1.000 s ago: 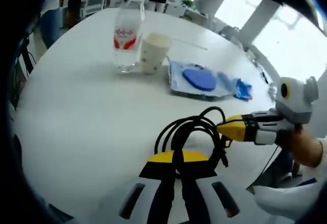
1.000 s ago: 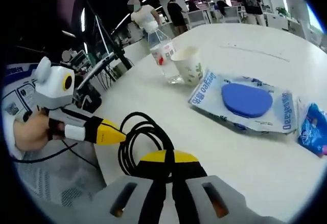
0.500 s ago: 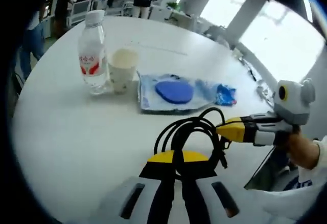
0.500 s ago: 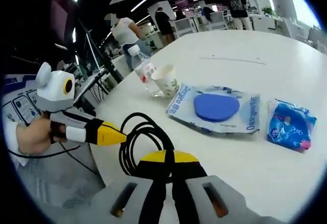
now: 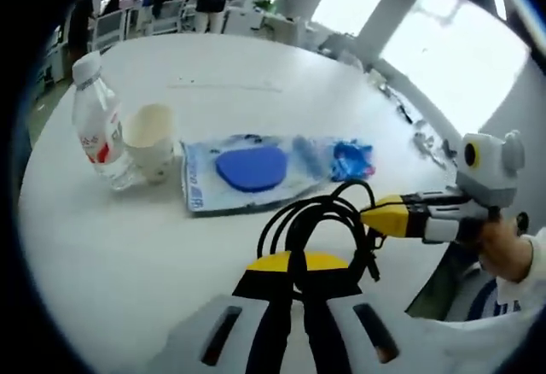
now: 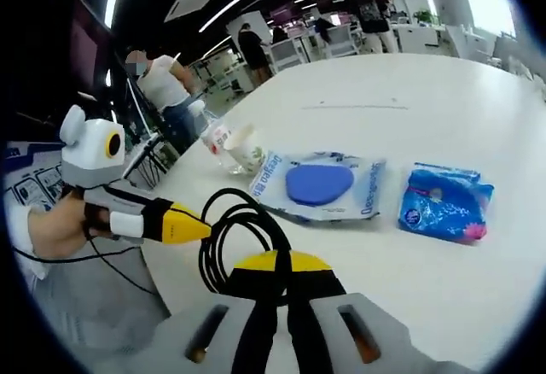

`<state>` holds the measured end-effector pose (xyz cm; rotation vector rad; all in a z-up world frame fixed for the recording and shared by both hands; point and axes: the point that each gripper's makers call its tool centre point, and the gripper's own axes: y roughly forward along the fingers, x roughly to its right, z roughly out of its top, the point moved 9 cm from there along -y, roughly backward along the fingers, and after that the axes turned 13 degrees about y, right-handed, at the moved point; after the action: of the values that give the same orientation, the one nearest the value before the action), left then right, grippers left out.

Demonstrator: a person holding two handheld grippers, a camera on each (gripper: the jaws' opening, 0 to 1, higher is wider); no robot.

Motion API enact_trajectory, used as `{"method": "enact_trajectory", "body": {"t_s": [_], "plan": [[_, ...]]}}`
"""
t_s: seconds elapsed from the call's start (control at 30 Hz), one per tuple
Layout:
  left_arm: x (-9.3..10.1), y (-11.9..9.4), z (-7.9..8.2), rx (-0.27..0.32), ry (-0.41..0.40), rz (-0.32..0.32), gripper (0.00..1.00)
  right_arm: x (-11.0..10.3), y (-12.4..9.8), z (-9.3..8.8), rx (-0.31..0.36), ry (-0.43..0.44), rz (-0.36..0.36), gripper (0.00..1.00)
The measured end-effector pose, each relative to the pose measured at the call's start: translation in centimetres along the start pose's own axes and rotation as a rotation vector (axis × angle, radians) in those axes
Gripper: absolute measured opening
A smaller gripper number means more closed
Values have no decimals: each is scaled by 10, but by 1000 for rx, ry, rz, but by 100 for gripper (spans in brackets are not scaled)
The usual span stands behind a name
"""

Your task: Arrange the tabletop items into an orderly group along one side of the table until the central work area is clear of visible clutter.

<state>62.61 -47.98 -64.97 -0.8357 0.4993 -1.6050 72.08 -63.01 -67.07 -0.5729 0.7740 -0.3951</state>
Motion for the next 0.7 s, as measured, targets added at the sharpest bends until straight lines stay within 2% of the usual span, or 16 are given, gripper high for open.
{"method": "enact_trajectory", "body": {"t_s": [0.2, 0.7], "plan": [[6, 12, 10, -7, 25, -30, 0, 14, -9, 7, 19, 25, -24, 0], [20, 34, 25, -29, 70, -90, 0, 34, -33, 5, 61, 81, -78, 0]]}}
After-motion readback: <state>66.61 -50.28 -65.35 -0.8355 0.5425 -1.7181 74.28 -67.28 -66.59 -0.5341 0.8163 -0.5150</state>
